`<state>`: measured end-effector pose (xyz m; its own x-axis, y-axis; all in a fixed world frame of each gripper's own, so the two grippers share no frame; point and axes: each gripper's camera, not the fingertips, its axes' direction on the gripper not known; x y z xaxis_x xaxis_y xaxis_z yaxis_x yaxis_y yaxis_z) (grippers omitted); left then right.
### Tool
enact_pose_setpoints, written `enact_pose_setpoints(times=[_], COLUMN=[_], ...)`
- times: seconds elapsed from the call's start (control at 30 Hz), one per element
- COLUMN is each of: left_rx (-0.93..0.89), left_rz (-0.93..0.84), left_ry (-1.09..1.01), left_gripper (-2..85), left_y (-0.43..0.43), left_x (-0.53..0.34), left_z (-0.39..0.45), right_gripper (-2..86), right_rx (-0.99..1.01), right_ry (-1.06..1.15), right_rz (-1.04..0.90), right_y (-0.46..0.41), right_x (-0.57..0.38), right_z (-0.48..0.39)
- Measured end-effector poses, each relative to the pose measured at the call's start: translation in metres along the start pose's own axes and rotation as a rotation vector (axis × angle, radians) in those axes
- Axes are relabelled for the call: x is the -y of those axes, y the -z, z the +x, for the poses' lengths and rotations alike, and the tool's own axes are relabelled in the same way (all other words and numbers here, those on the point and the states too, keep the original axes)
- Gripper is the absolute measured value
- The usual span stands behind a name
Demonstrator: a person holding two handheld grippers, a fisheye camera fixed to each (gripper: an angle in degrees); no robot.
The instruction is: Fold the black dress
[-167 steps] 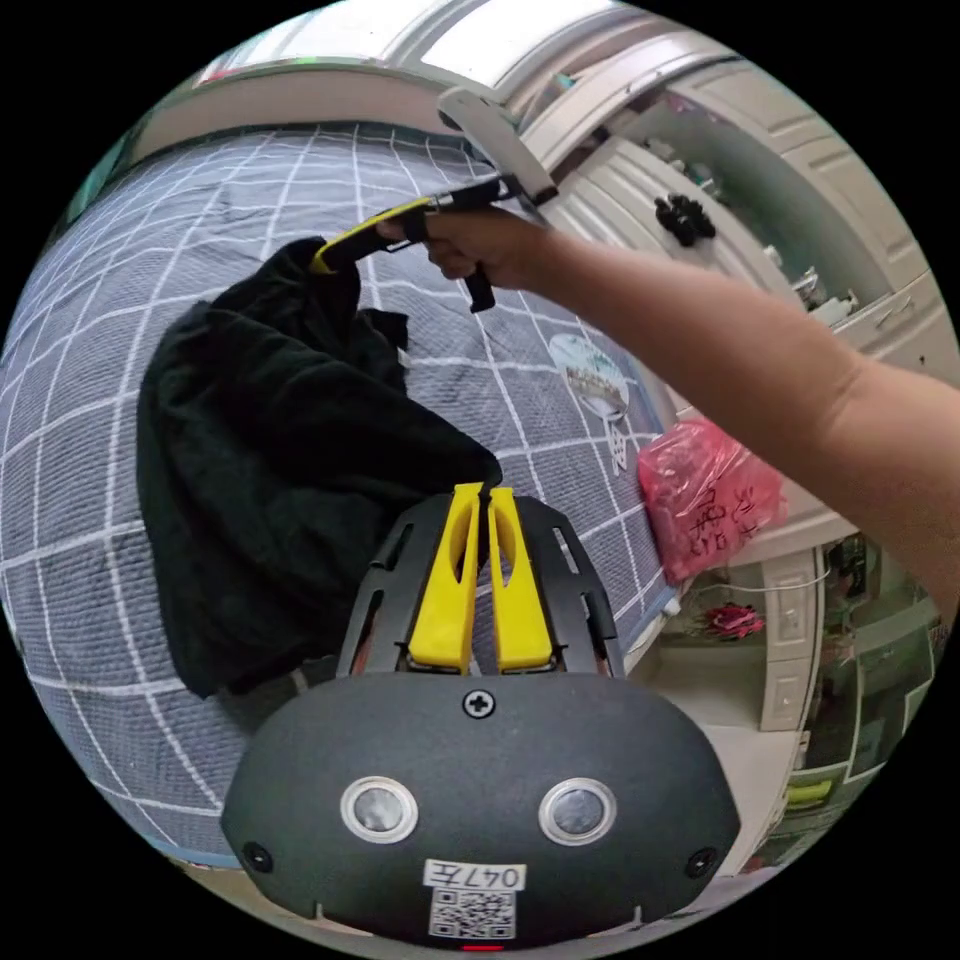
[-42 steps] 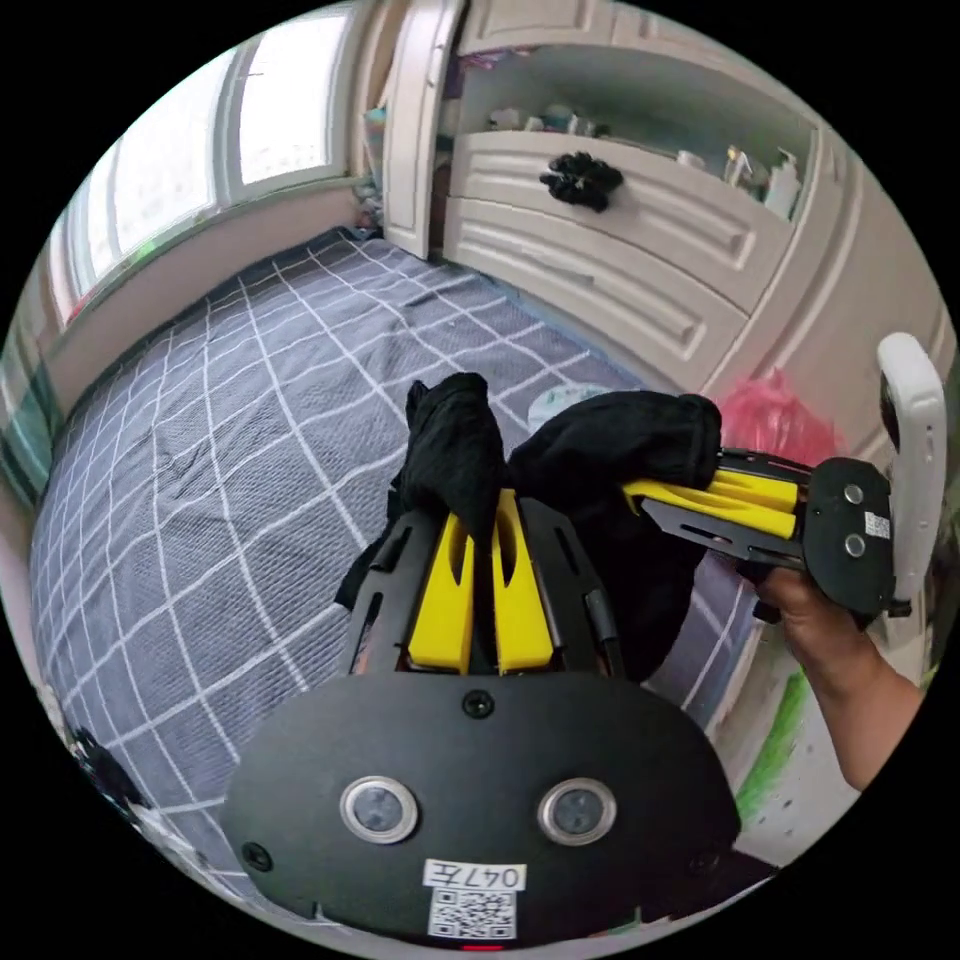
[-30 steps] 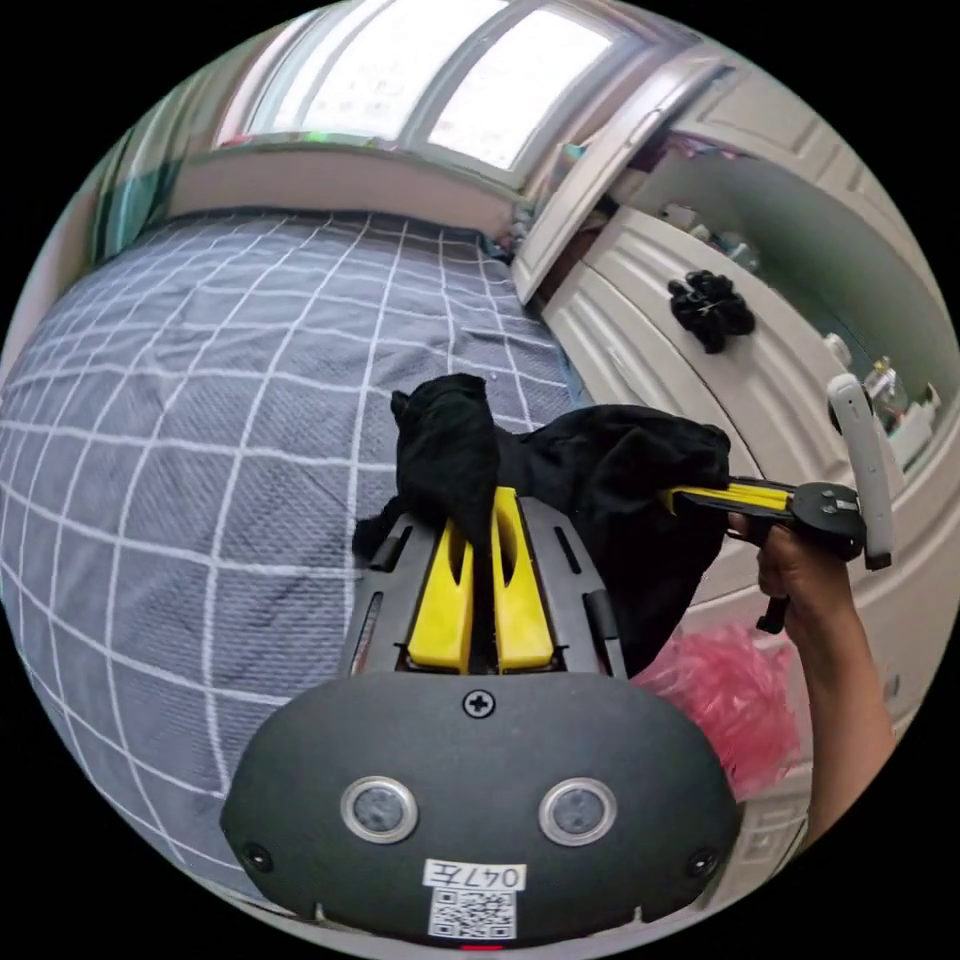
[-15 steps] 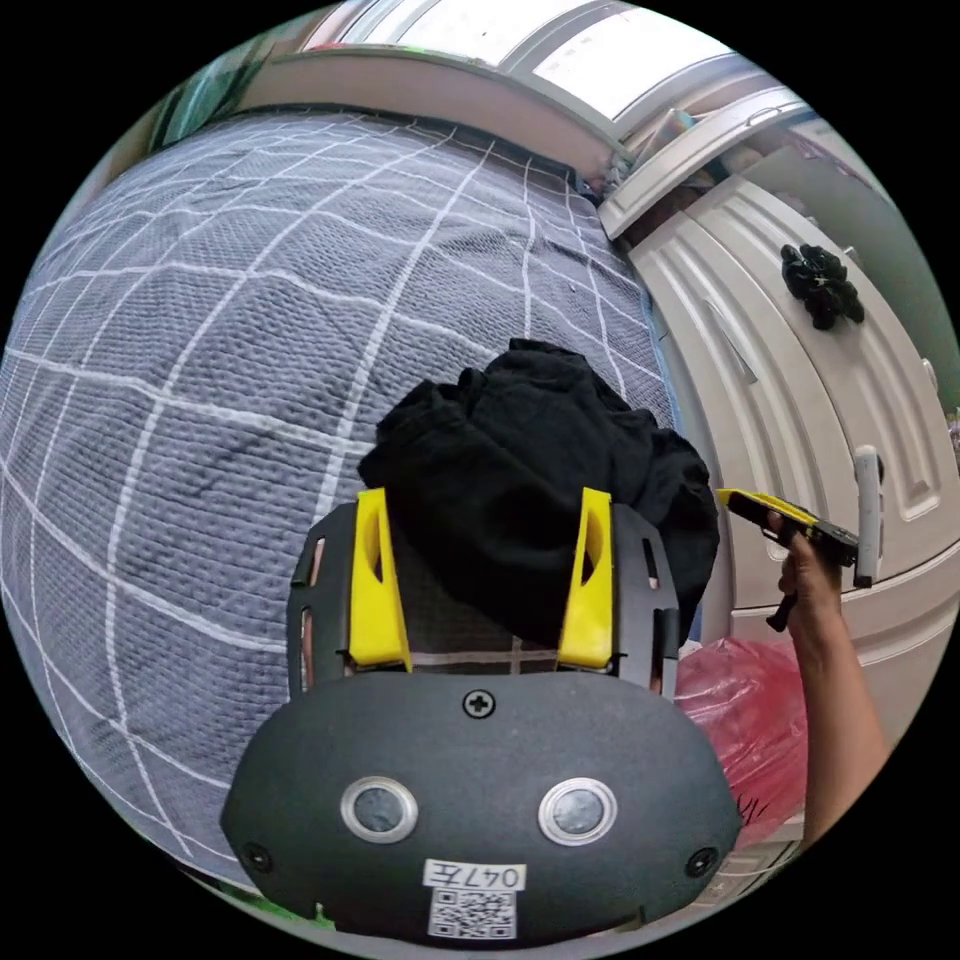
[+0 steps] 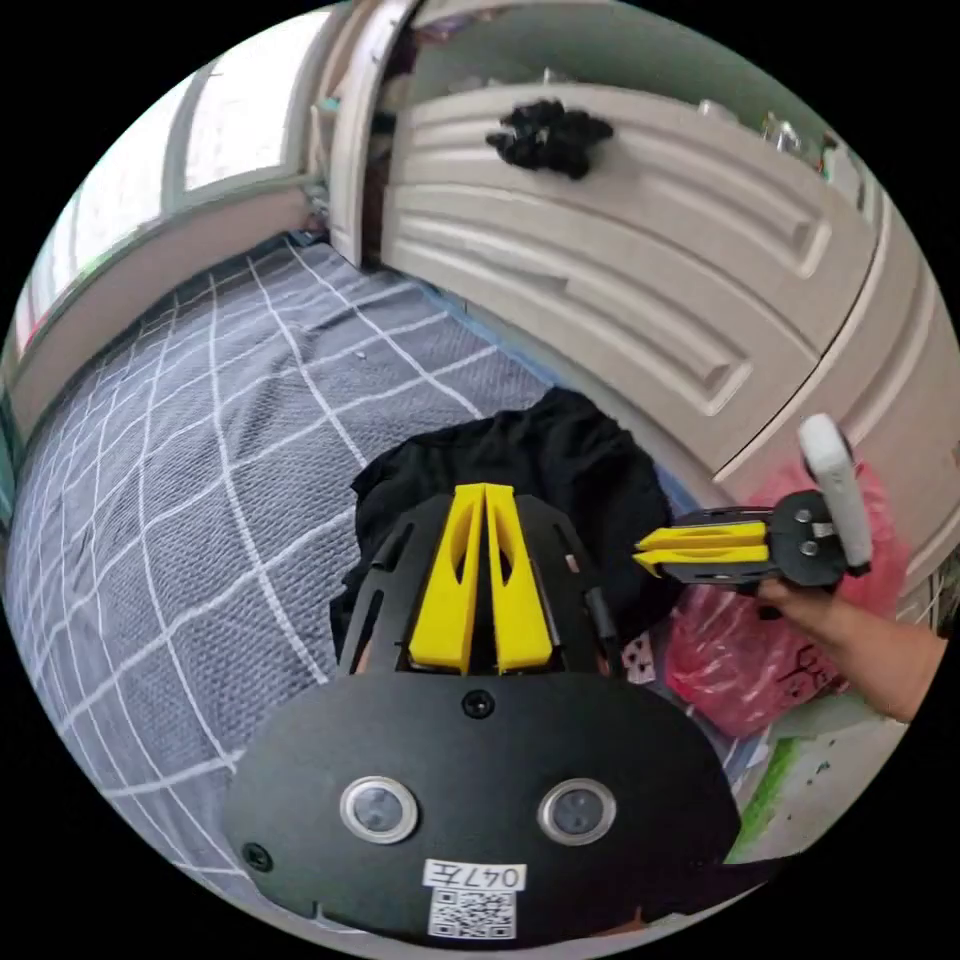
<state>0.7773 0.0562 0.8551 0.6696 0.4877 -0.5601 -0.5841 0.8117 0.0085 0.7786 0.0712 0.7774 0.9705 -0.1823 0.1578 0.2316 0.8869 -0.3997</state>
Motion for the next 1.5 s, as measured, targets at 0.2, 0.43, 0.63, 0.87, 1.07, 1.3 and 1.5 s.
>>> enact_pose_setpoints(times=[0.2, 0.43, 0.63, 0.87, 1.07, 1.3, 1.5], left_rx=[0.216, 0.272, 0.234, 0.032, 0.124, 0.026, 0.049], left_rz=[-0.227, -0.316, -0.027, 0.056, -0.106, -0.03, 0.073], left_ry=[-0.041, -0.02, 0.05, 0.049, 0.038, 0.235, 0.231], left_gripper=[-0.7, -0.8, -0.8, -0.8, -0.8, -0.8, -0.8], left_y=[-0.076, -0.107, -0.018, 0.032, -0.045, -0.025, 0.035], left_x=[0.021, 0.03, 0.04, -0.02, -0.048, -0.062, -0.102], left_z=[0.007, 0.008, -0.001, 0.027, 0.034, -0.01, -0.007], right_gripper=[1.0, 1.0, 1.1, 0.2, -0.3, 0.2, 0.4], right_rx=[0.031, 0.029, 0.068, 0.032, -0.094, 0.061, 0.007], right_ry=[-0.016, 0.003, -0.02, -0.042, -0.019, -0.159, -0.02], right_rz=[-0.09, -0.093, 0.082, 0.159, -0.027, 0.08, 0.118], right_y=[-0.044, -0.049, 0.013, 0.03, -0.048, -0.045, -0.006], right_x=[-0.016, -0.032, -0.033, 0.016, 0.062, 0.049, -0.003], right_z=[0.024, 0.034, 0.049, 0.073, 0.086, 0.095, 0.01])
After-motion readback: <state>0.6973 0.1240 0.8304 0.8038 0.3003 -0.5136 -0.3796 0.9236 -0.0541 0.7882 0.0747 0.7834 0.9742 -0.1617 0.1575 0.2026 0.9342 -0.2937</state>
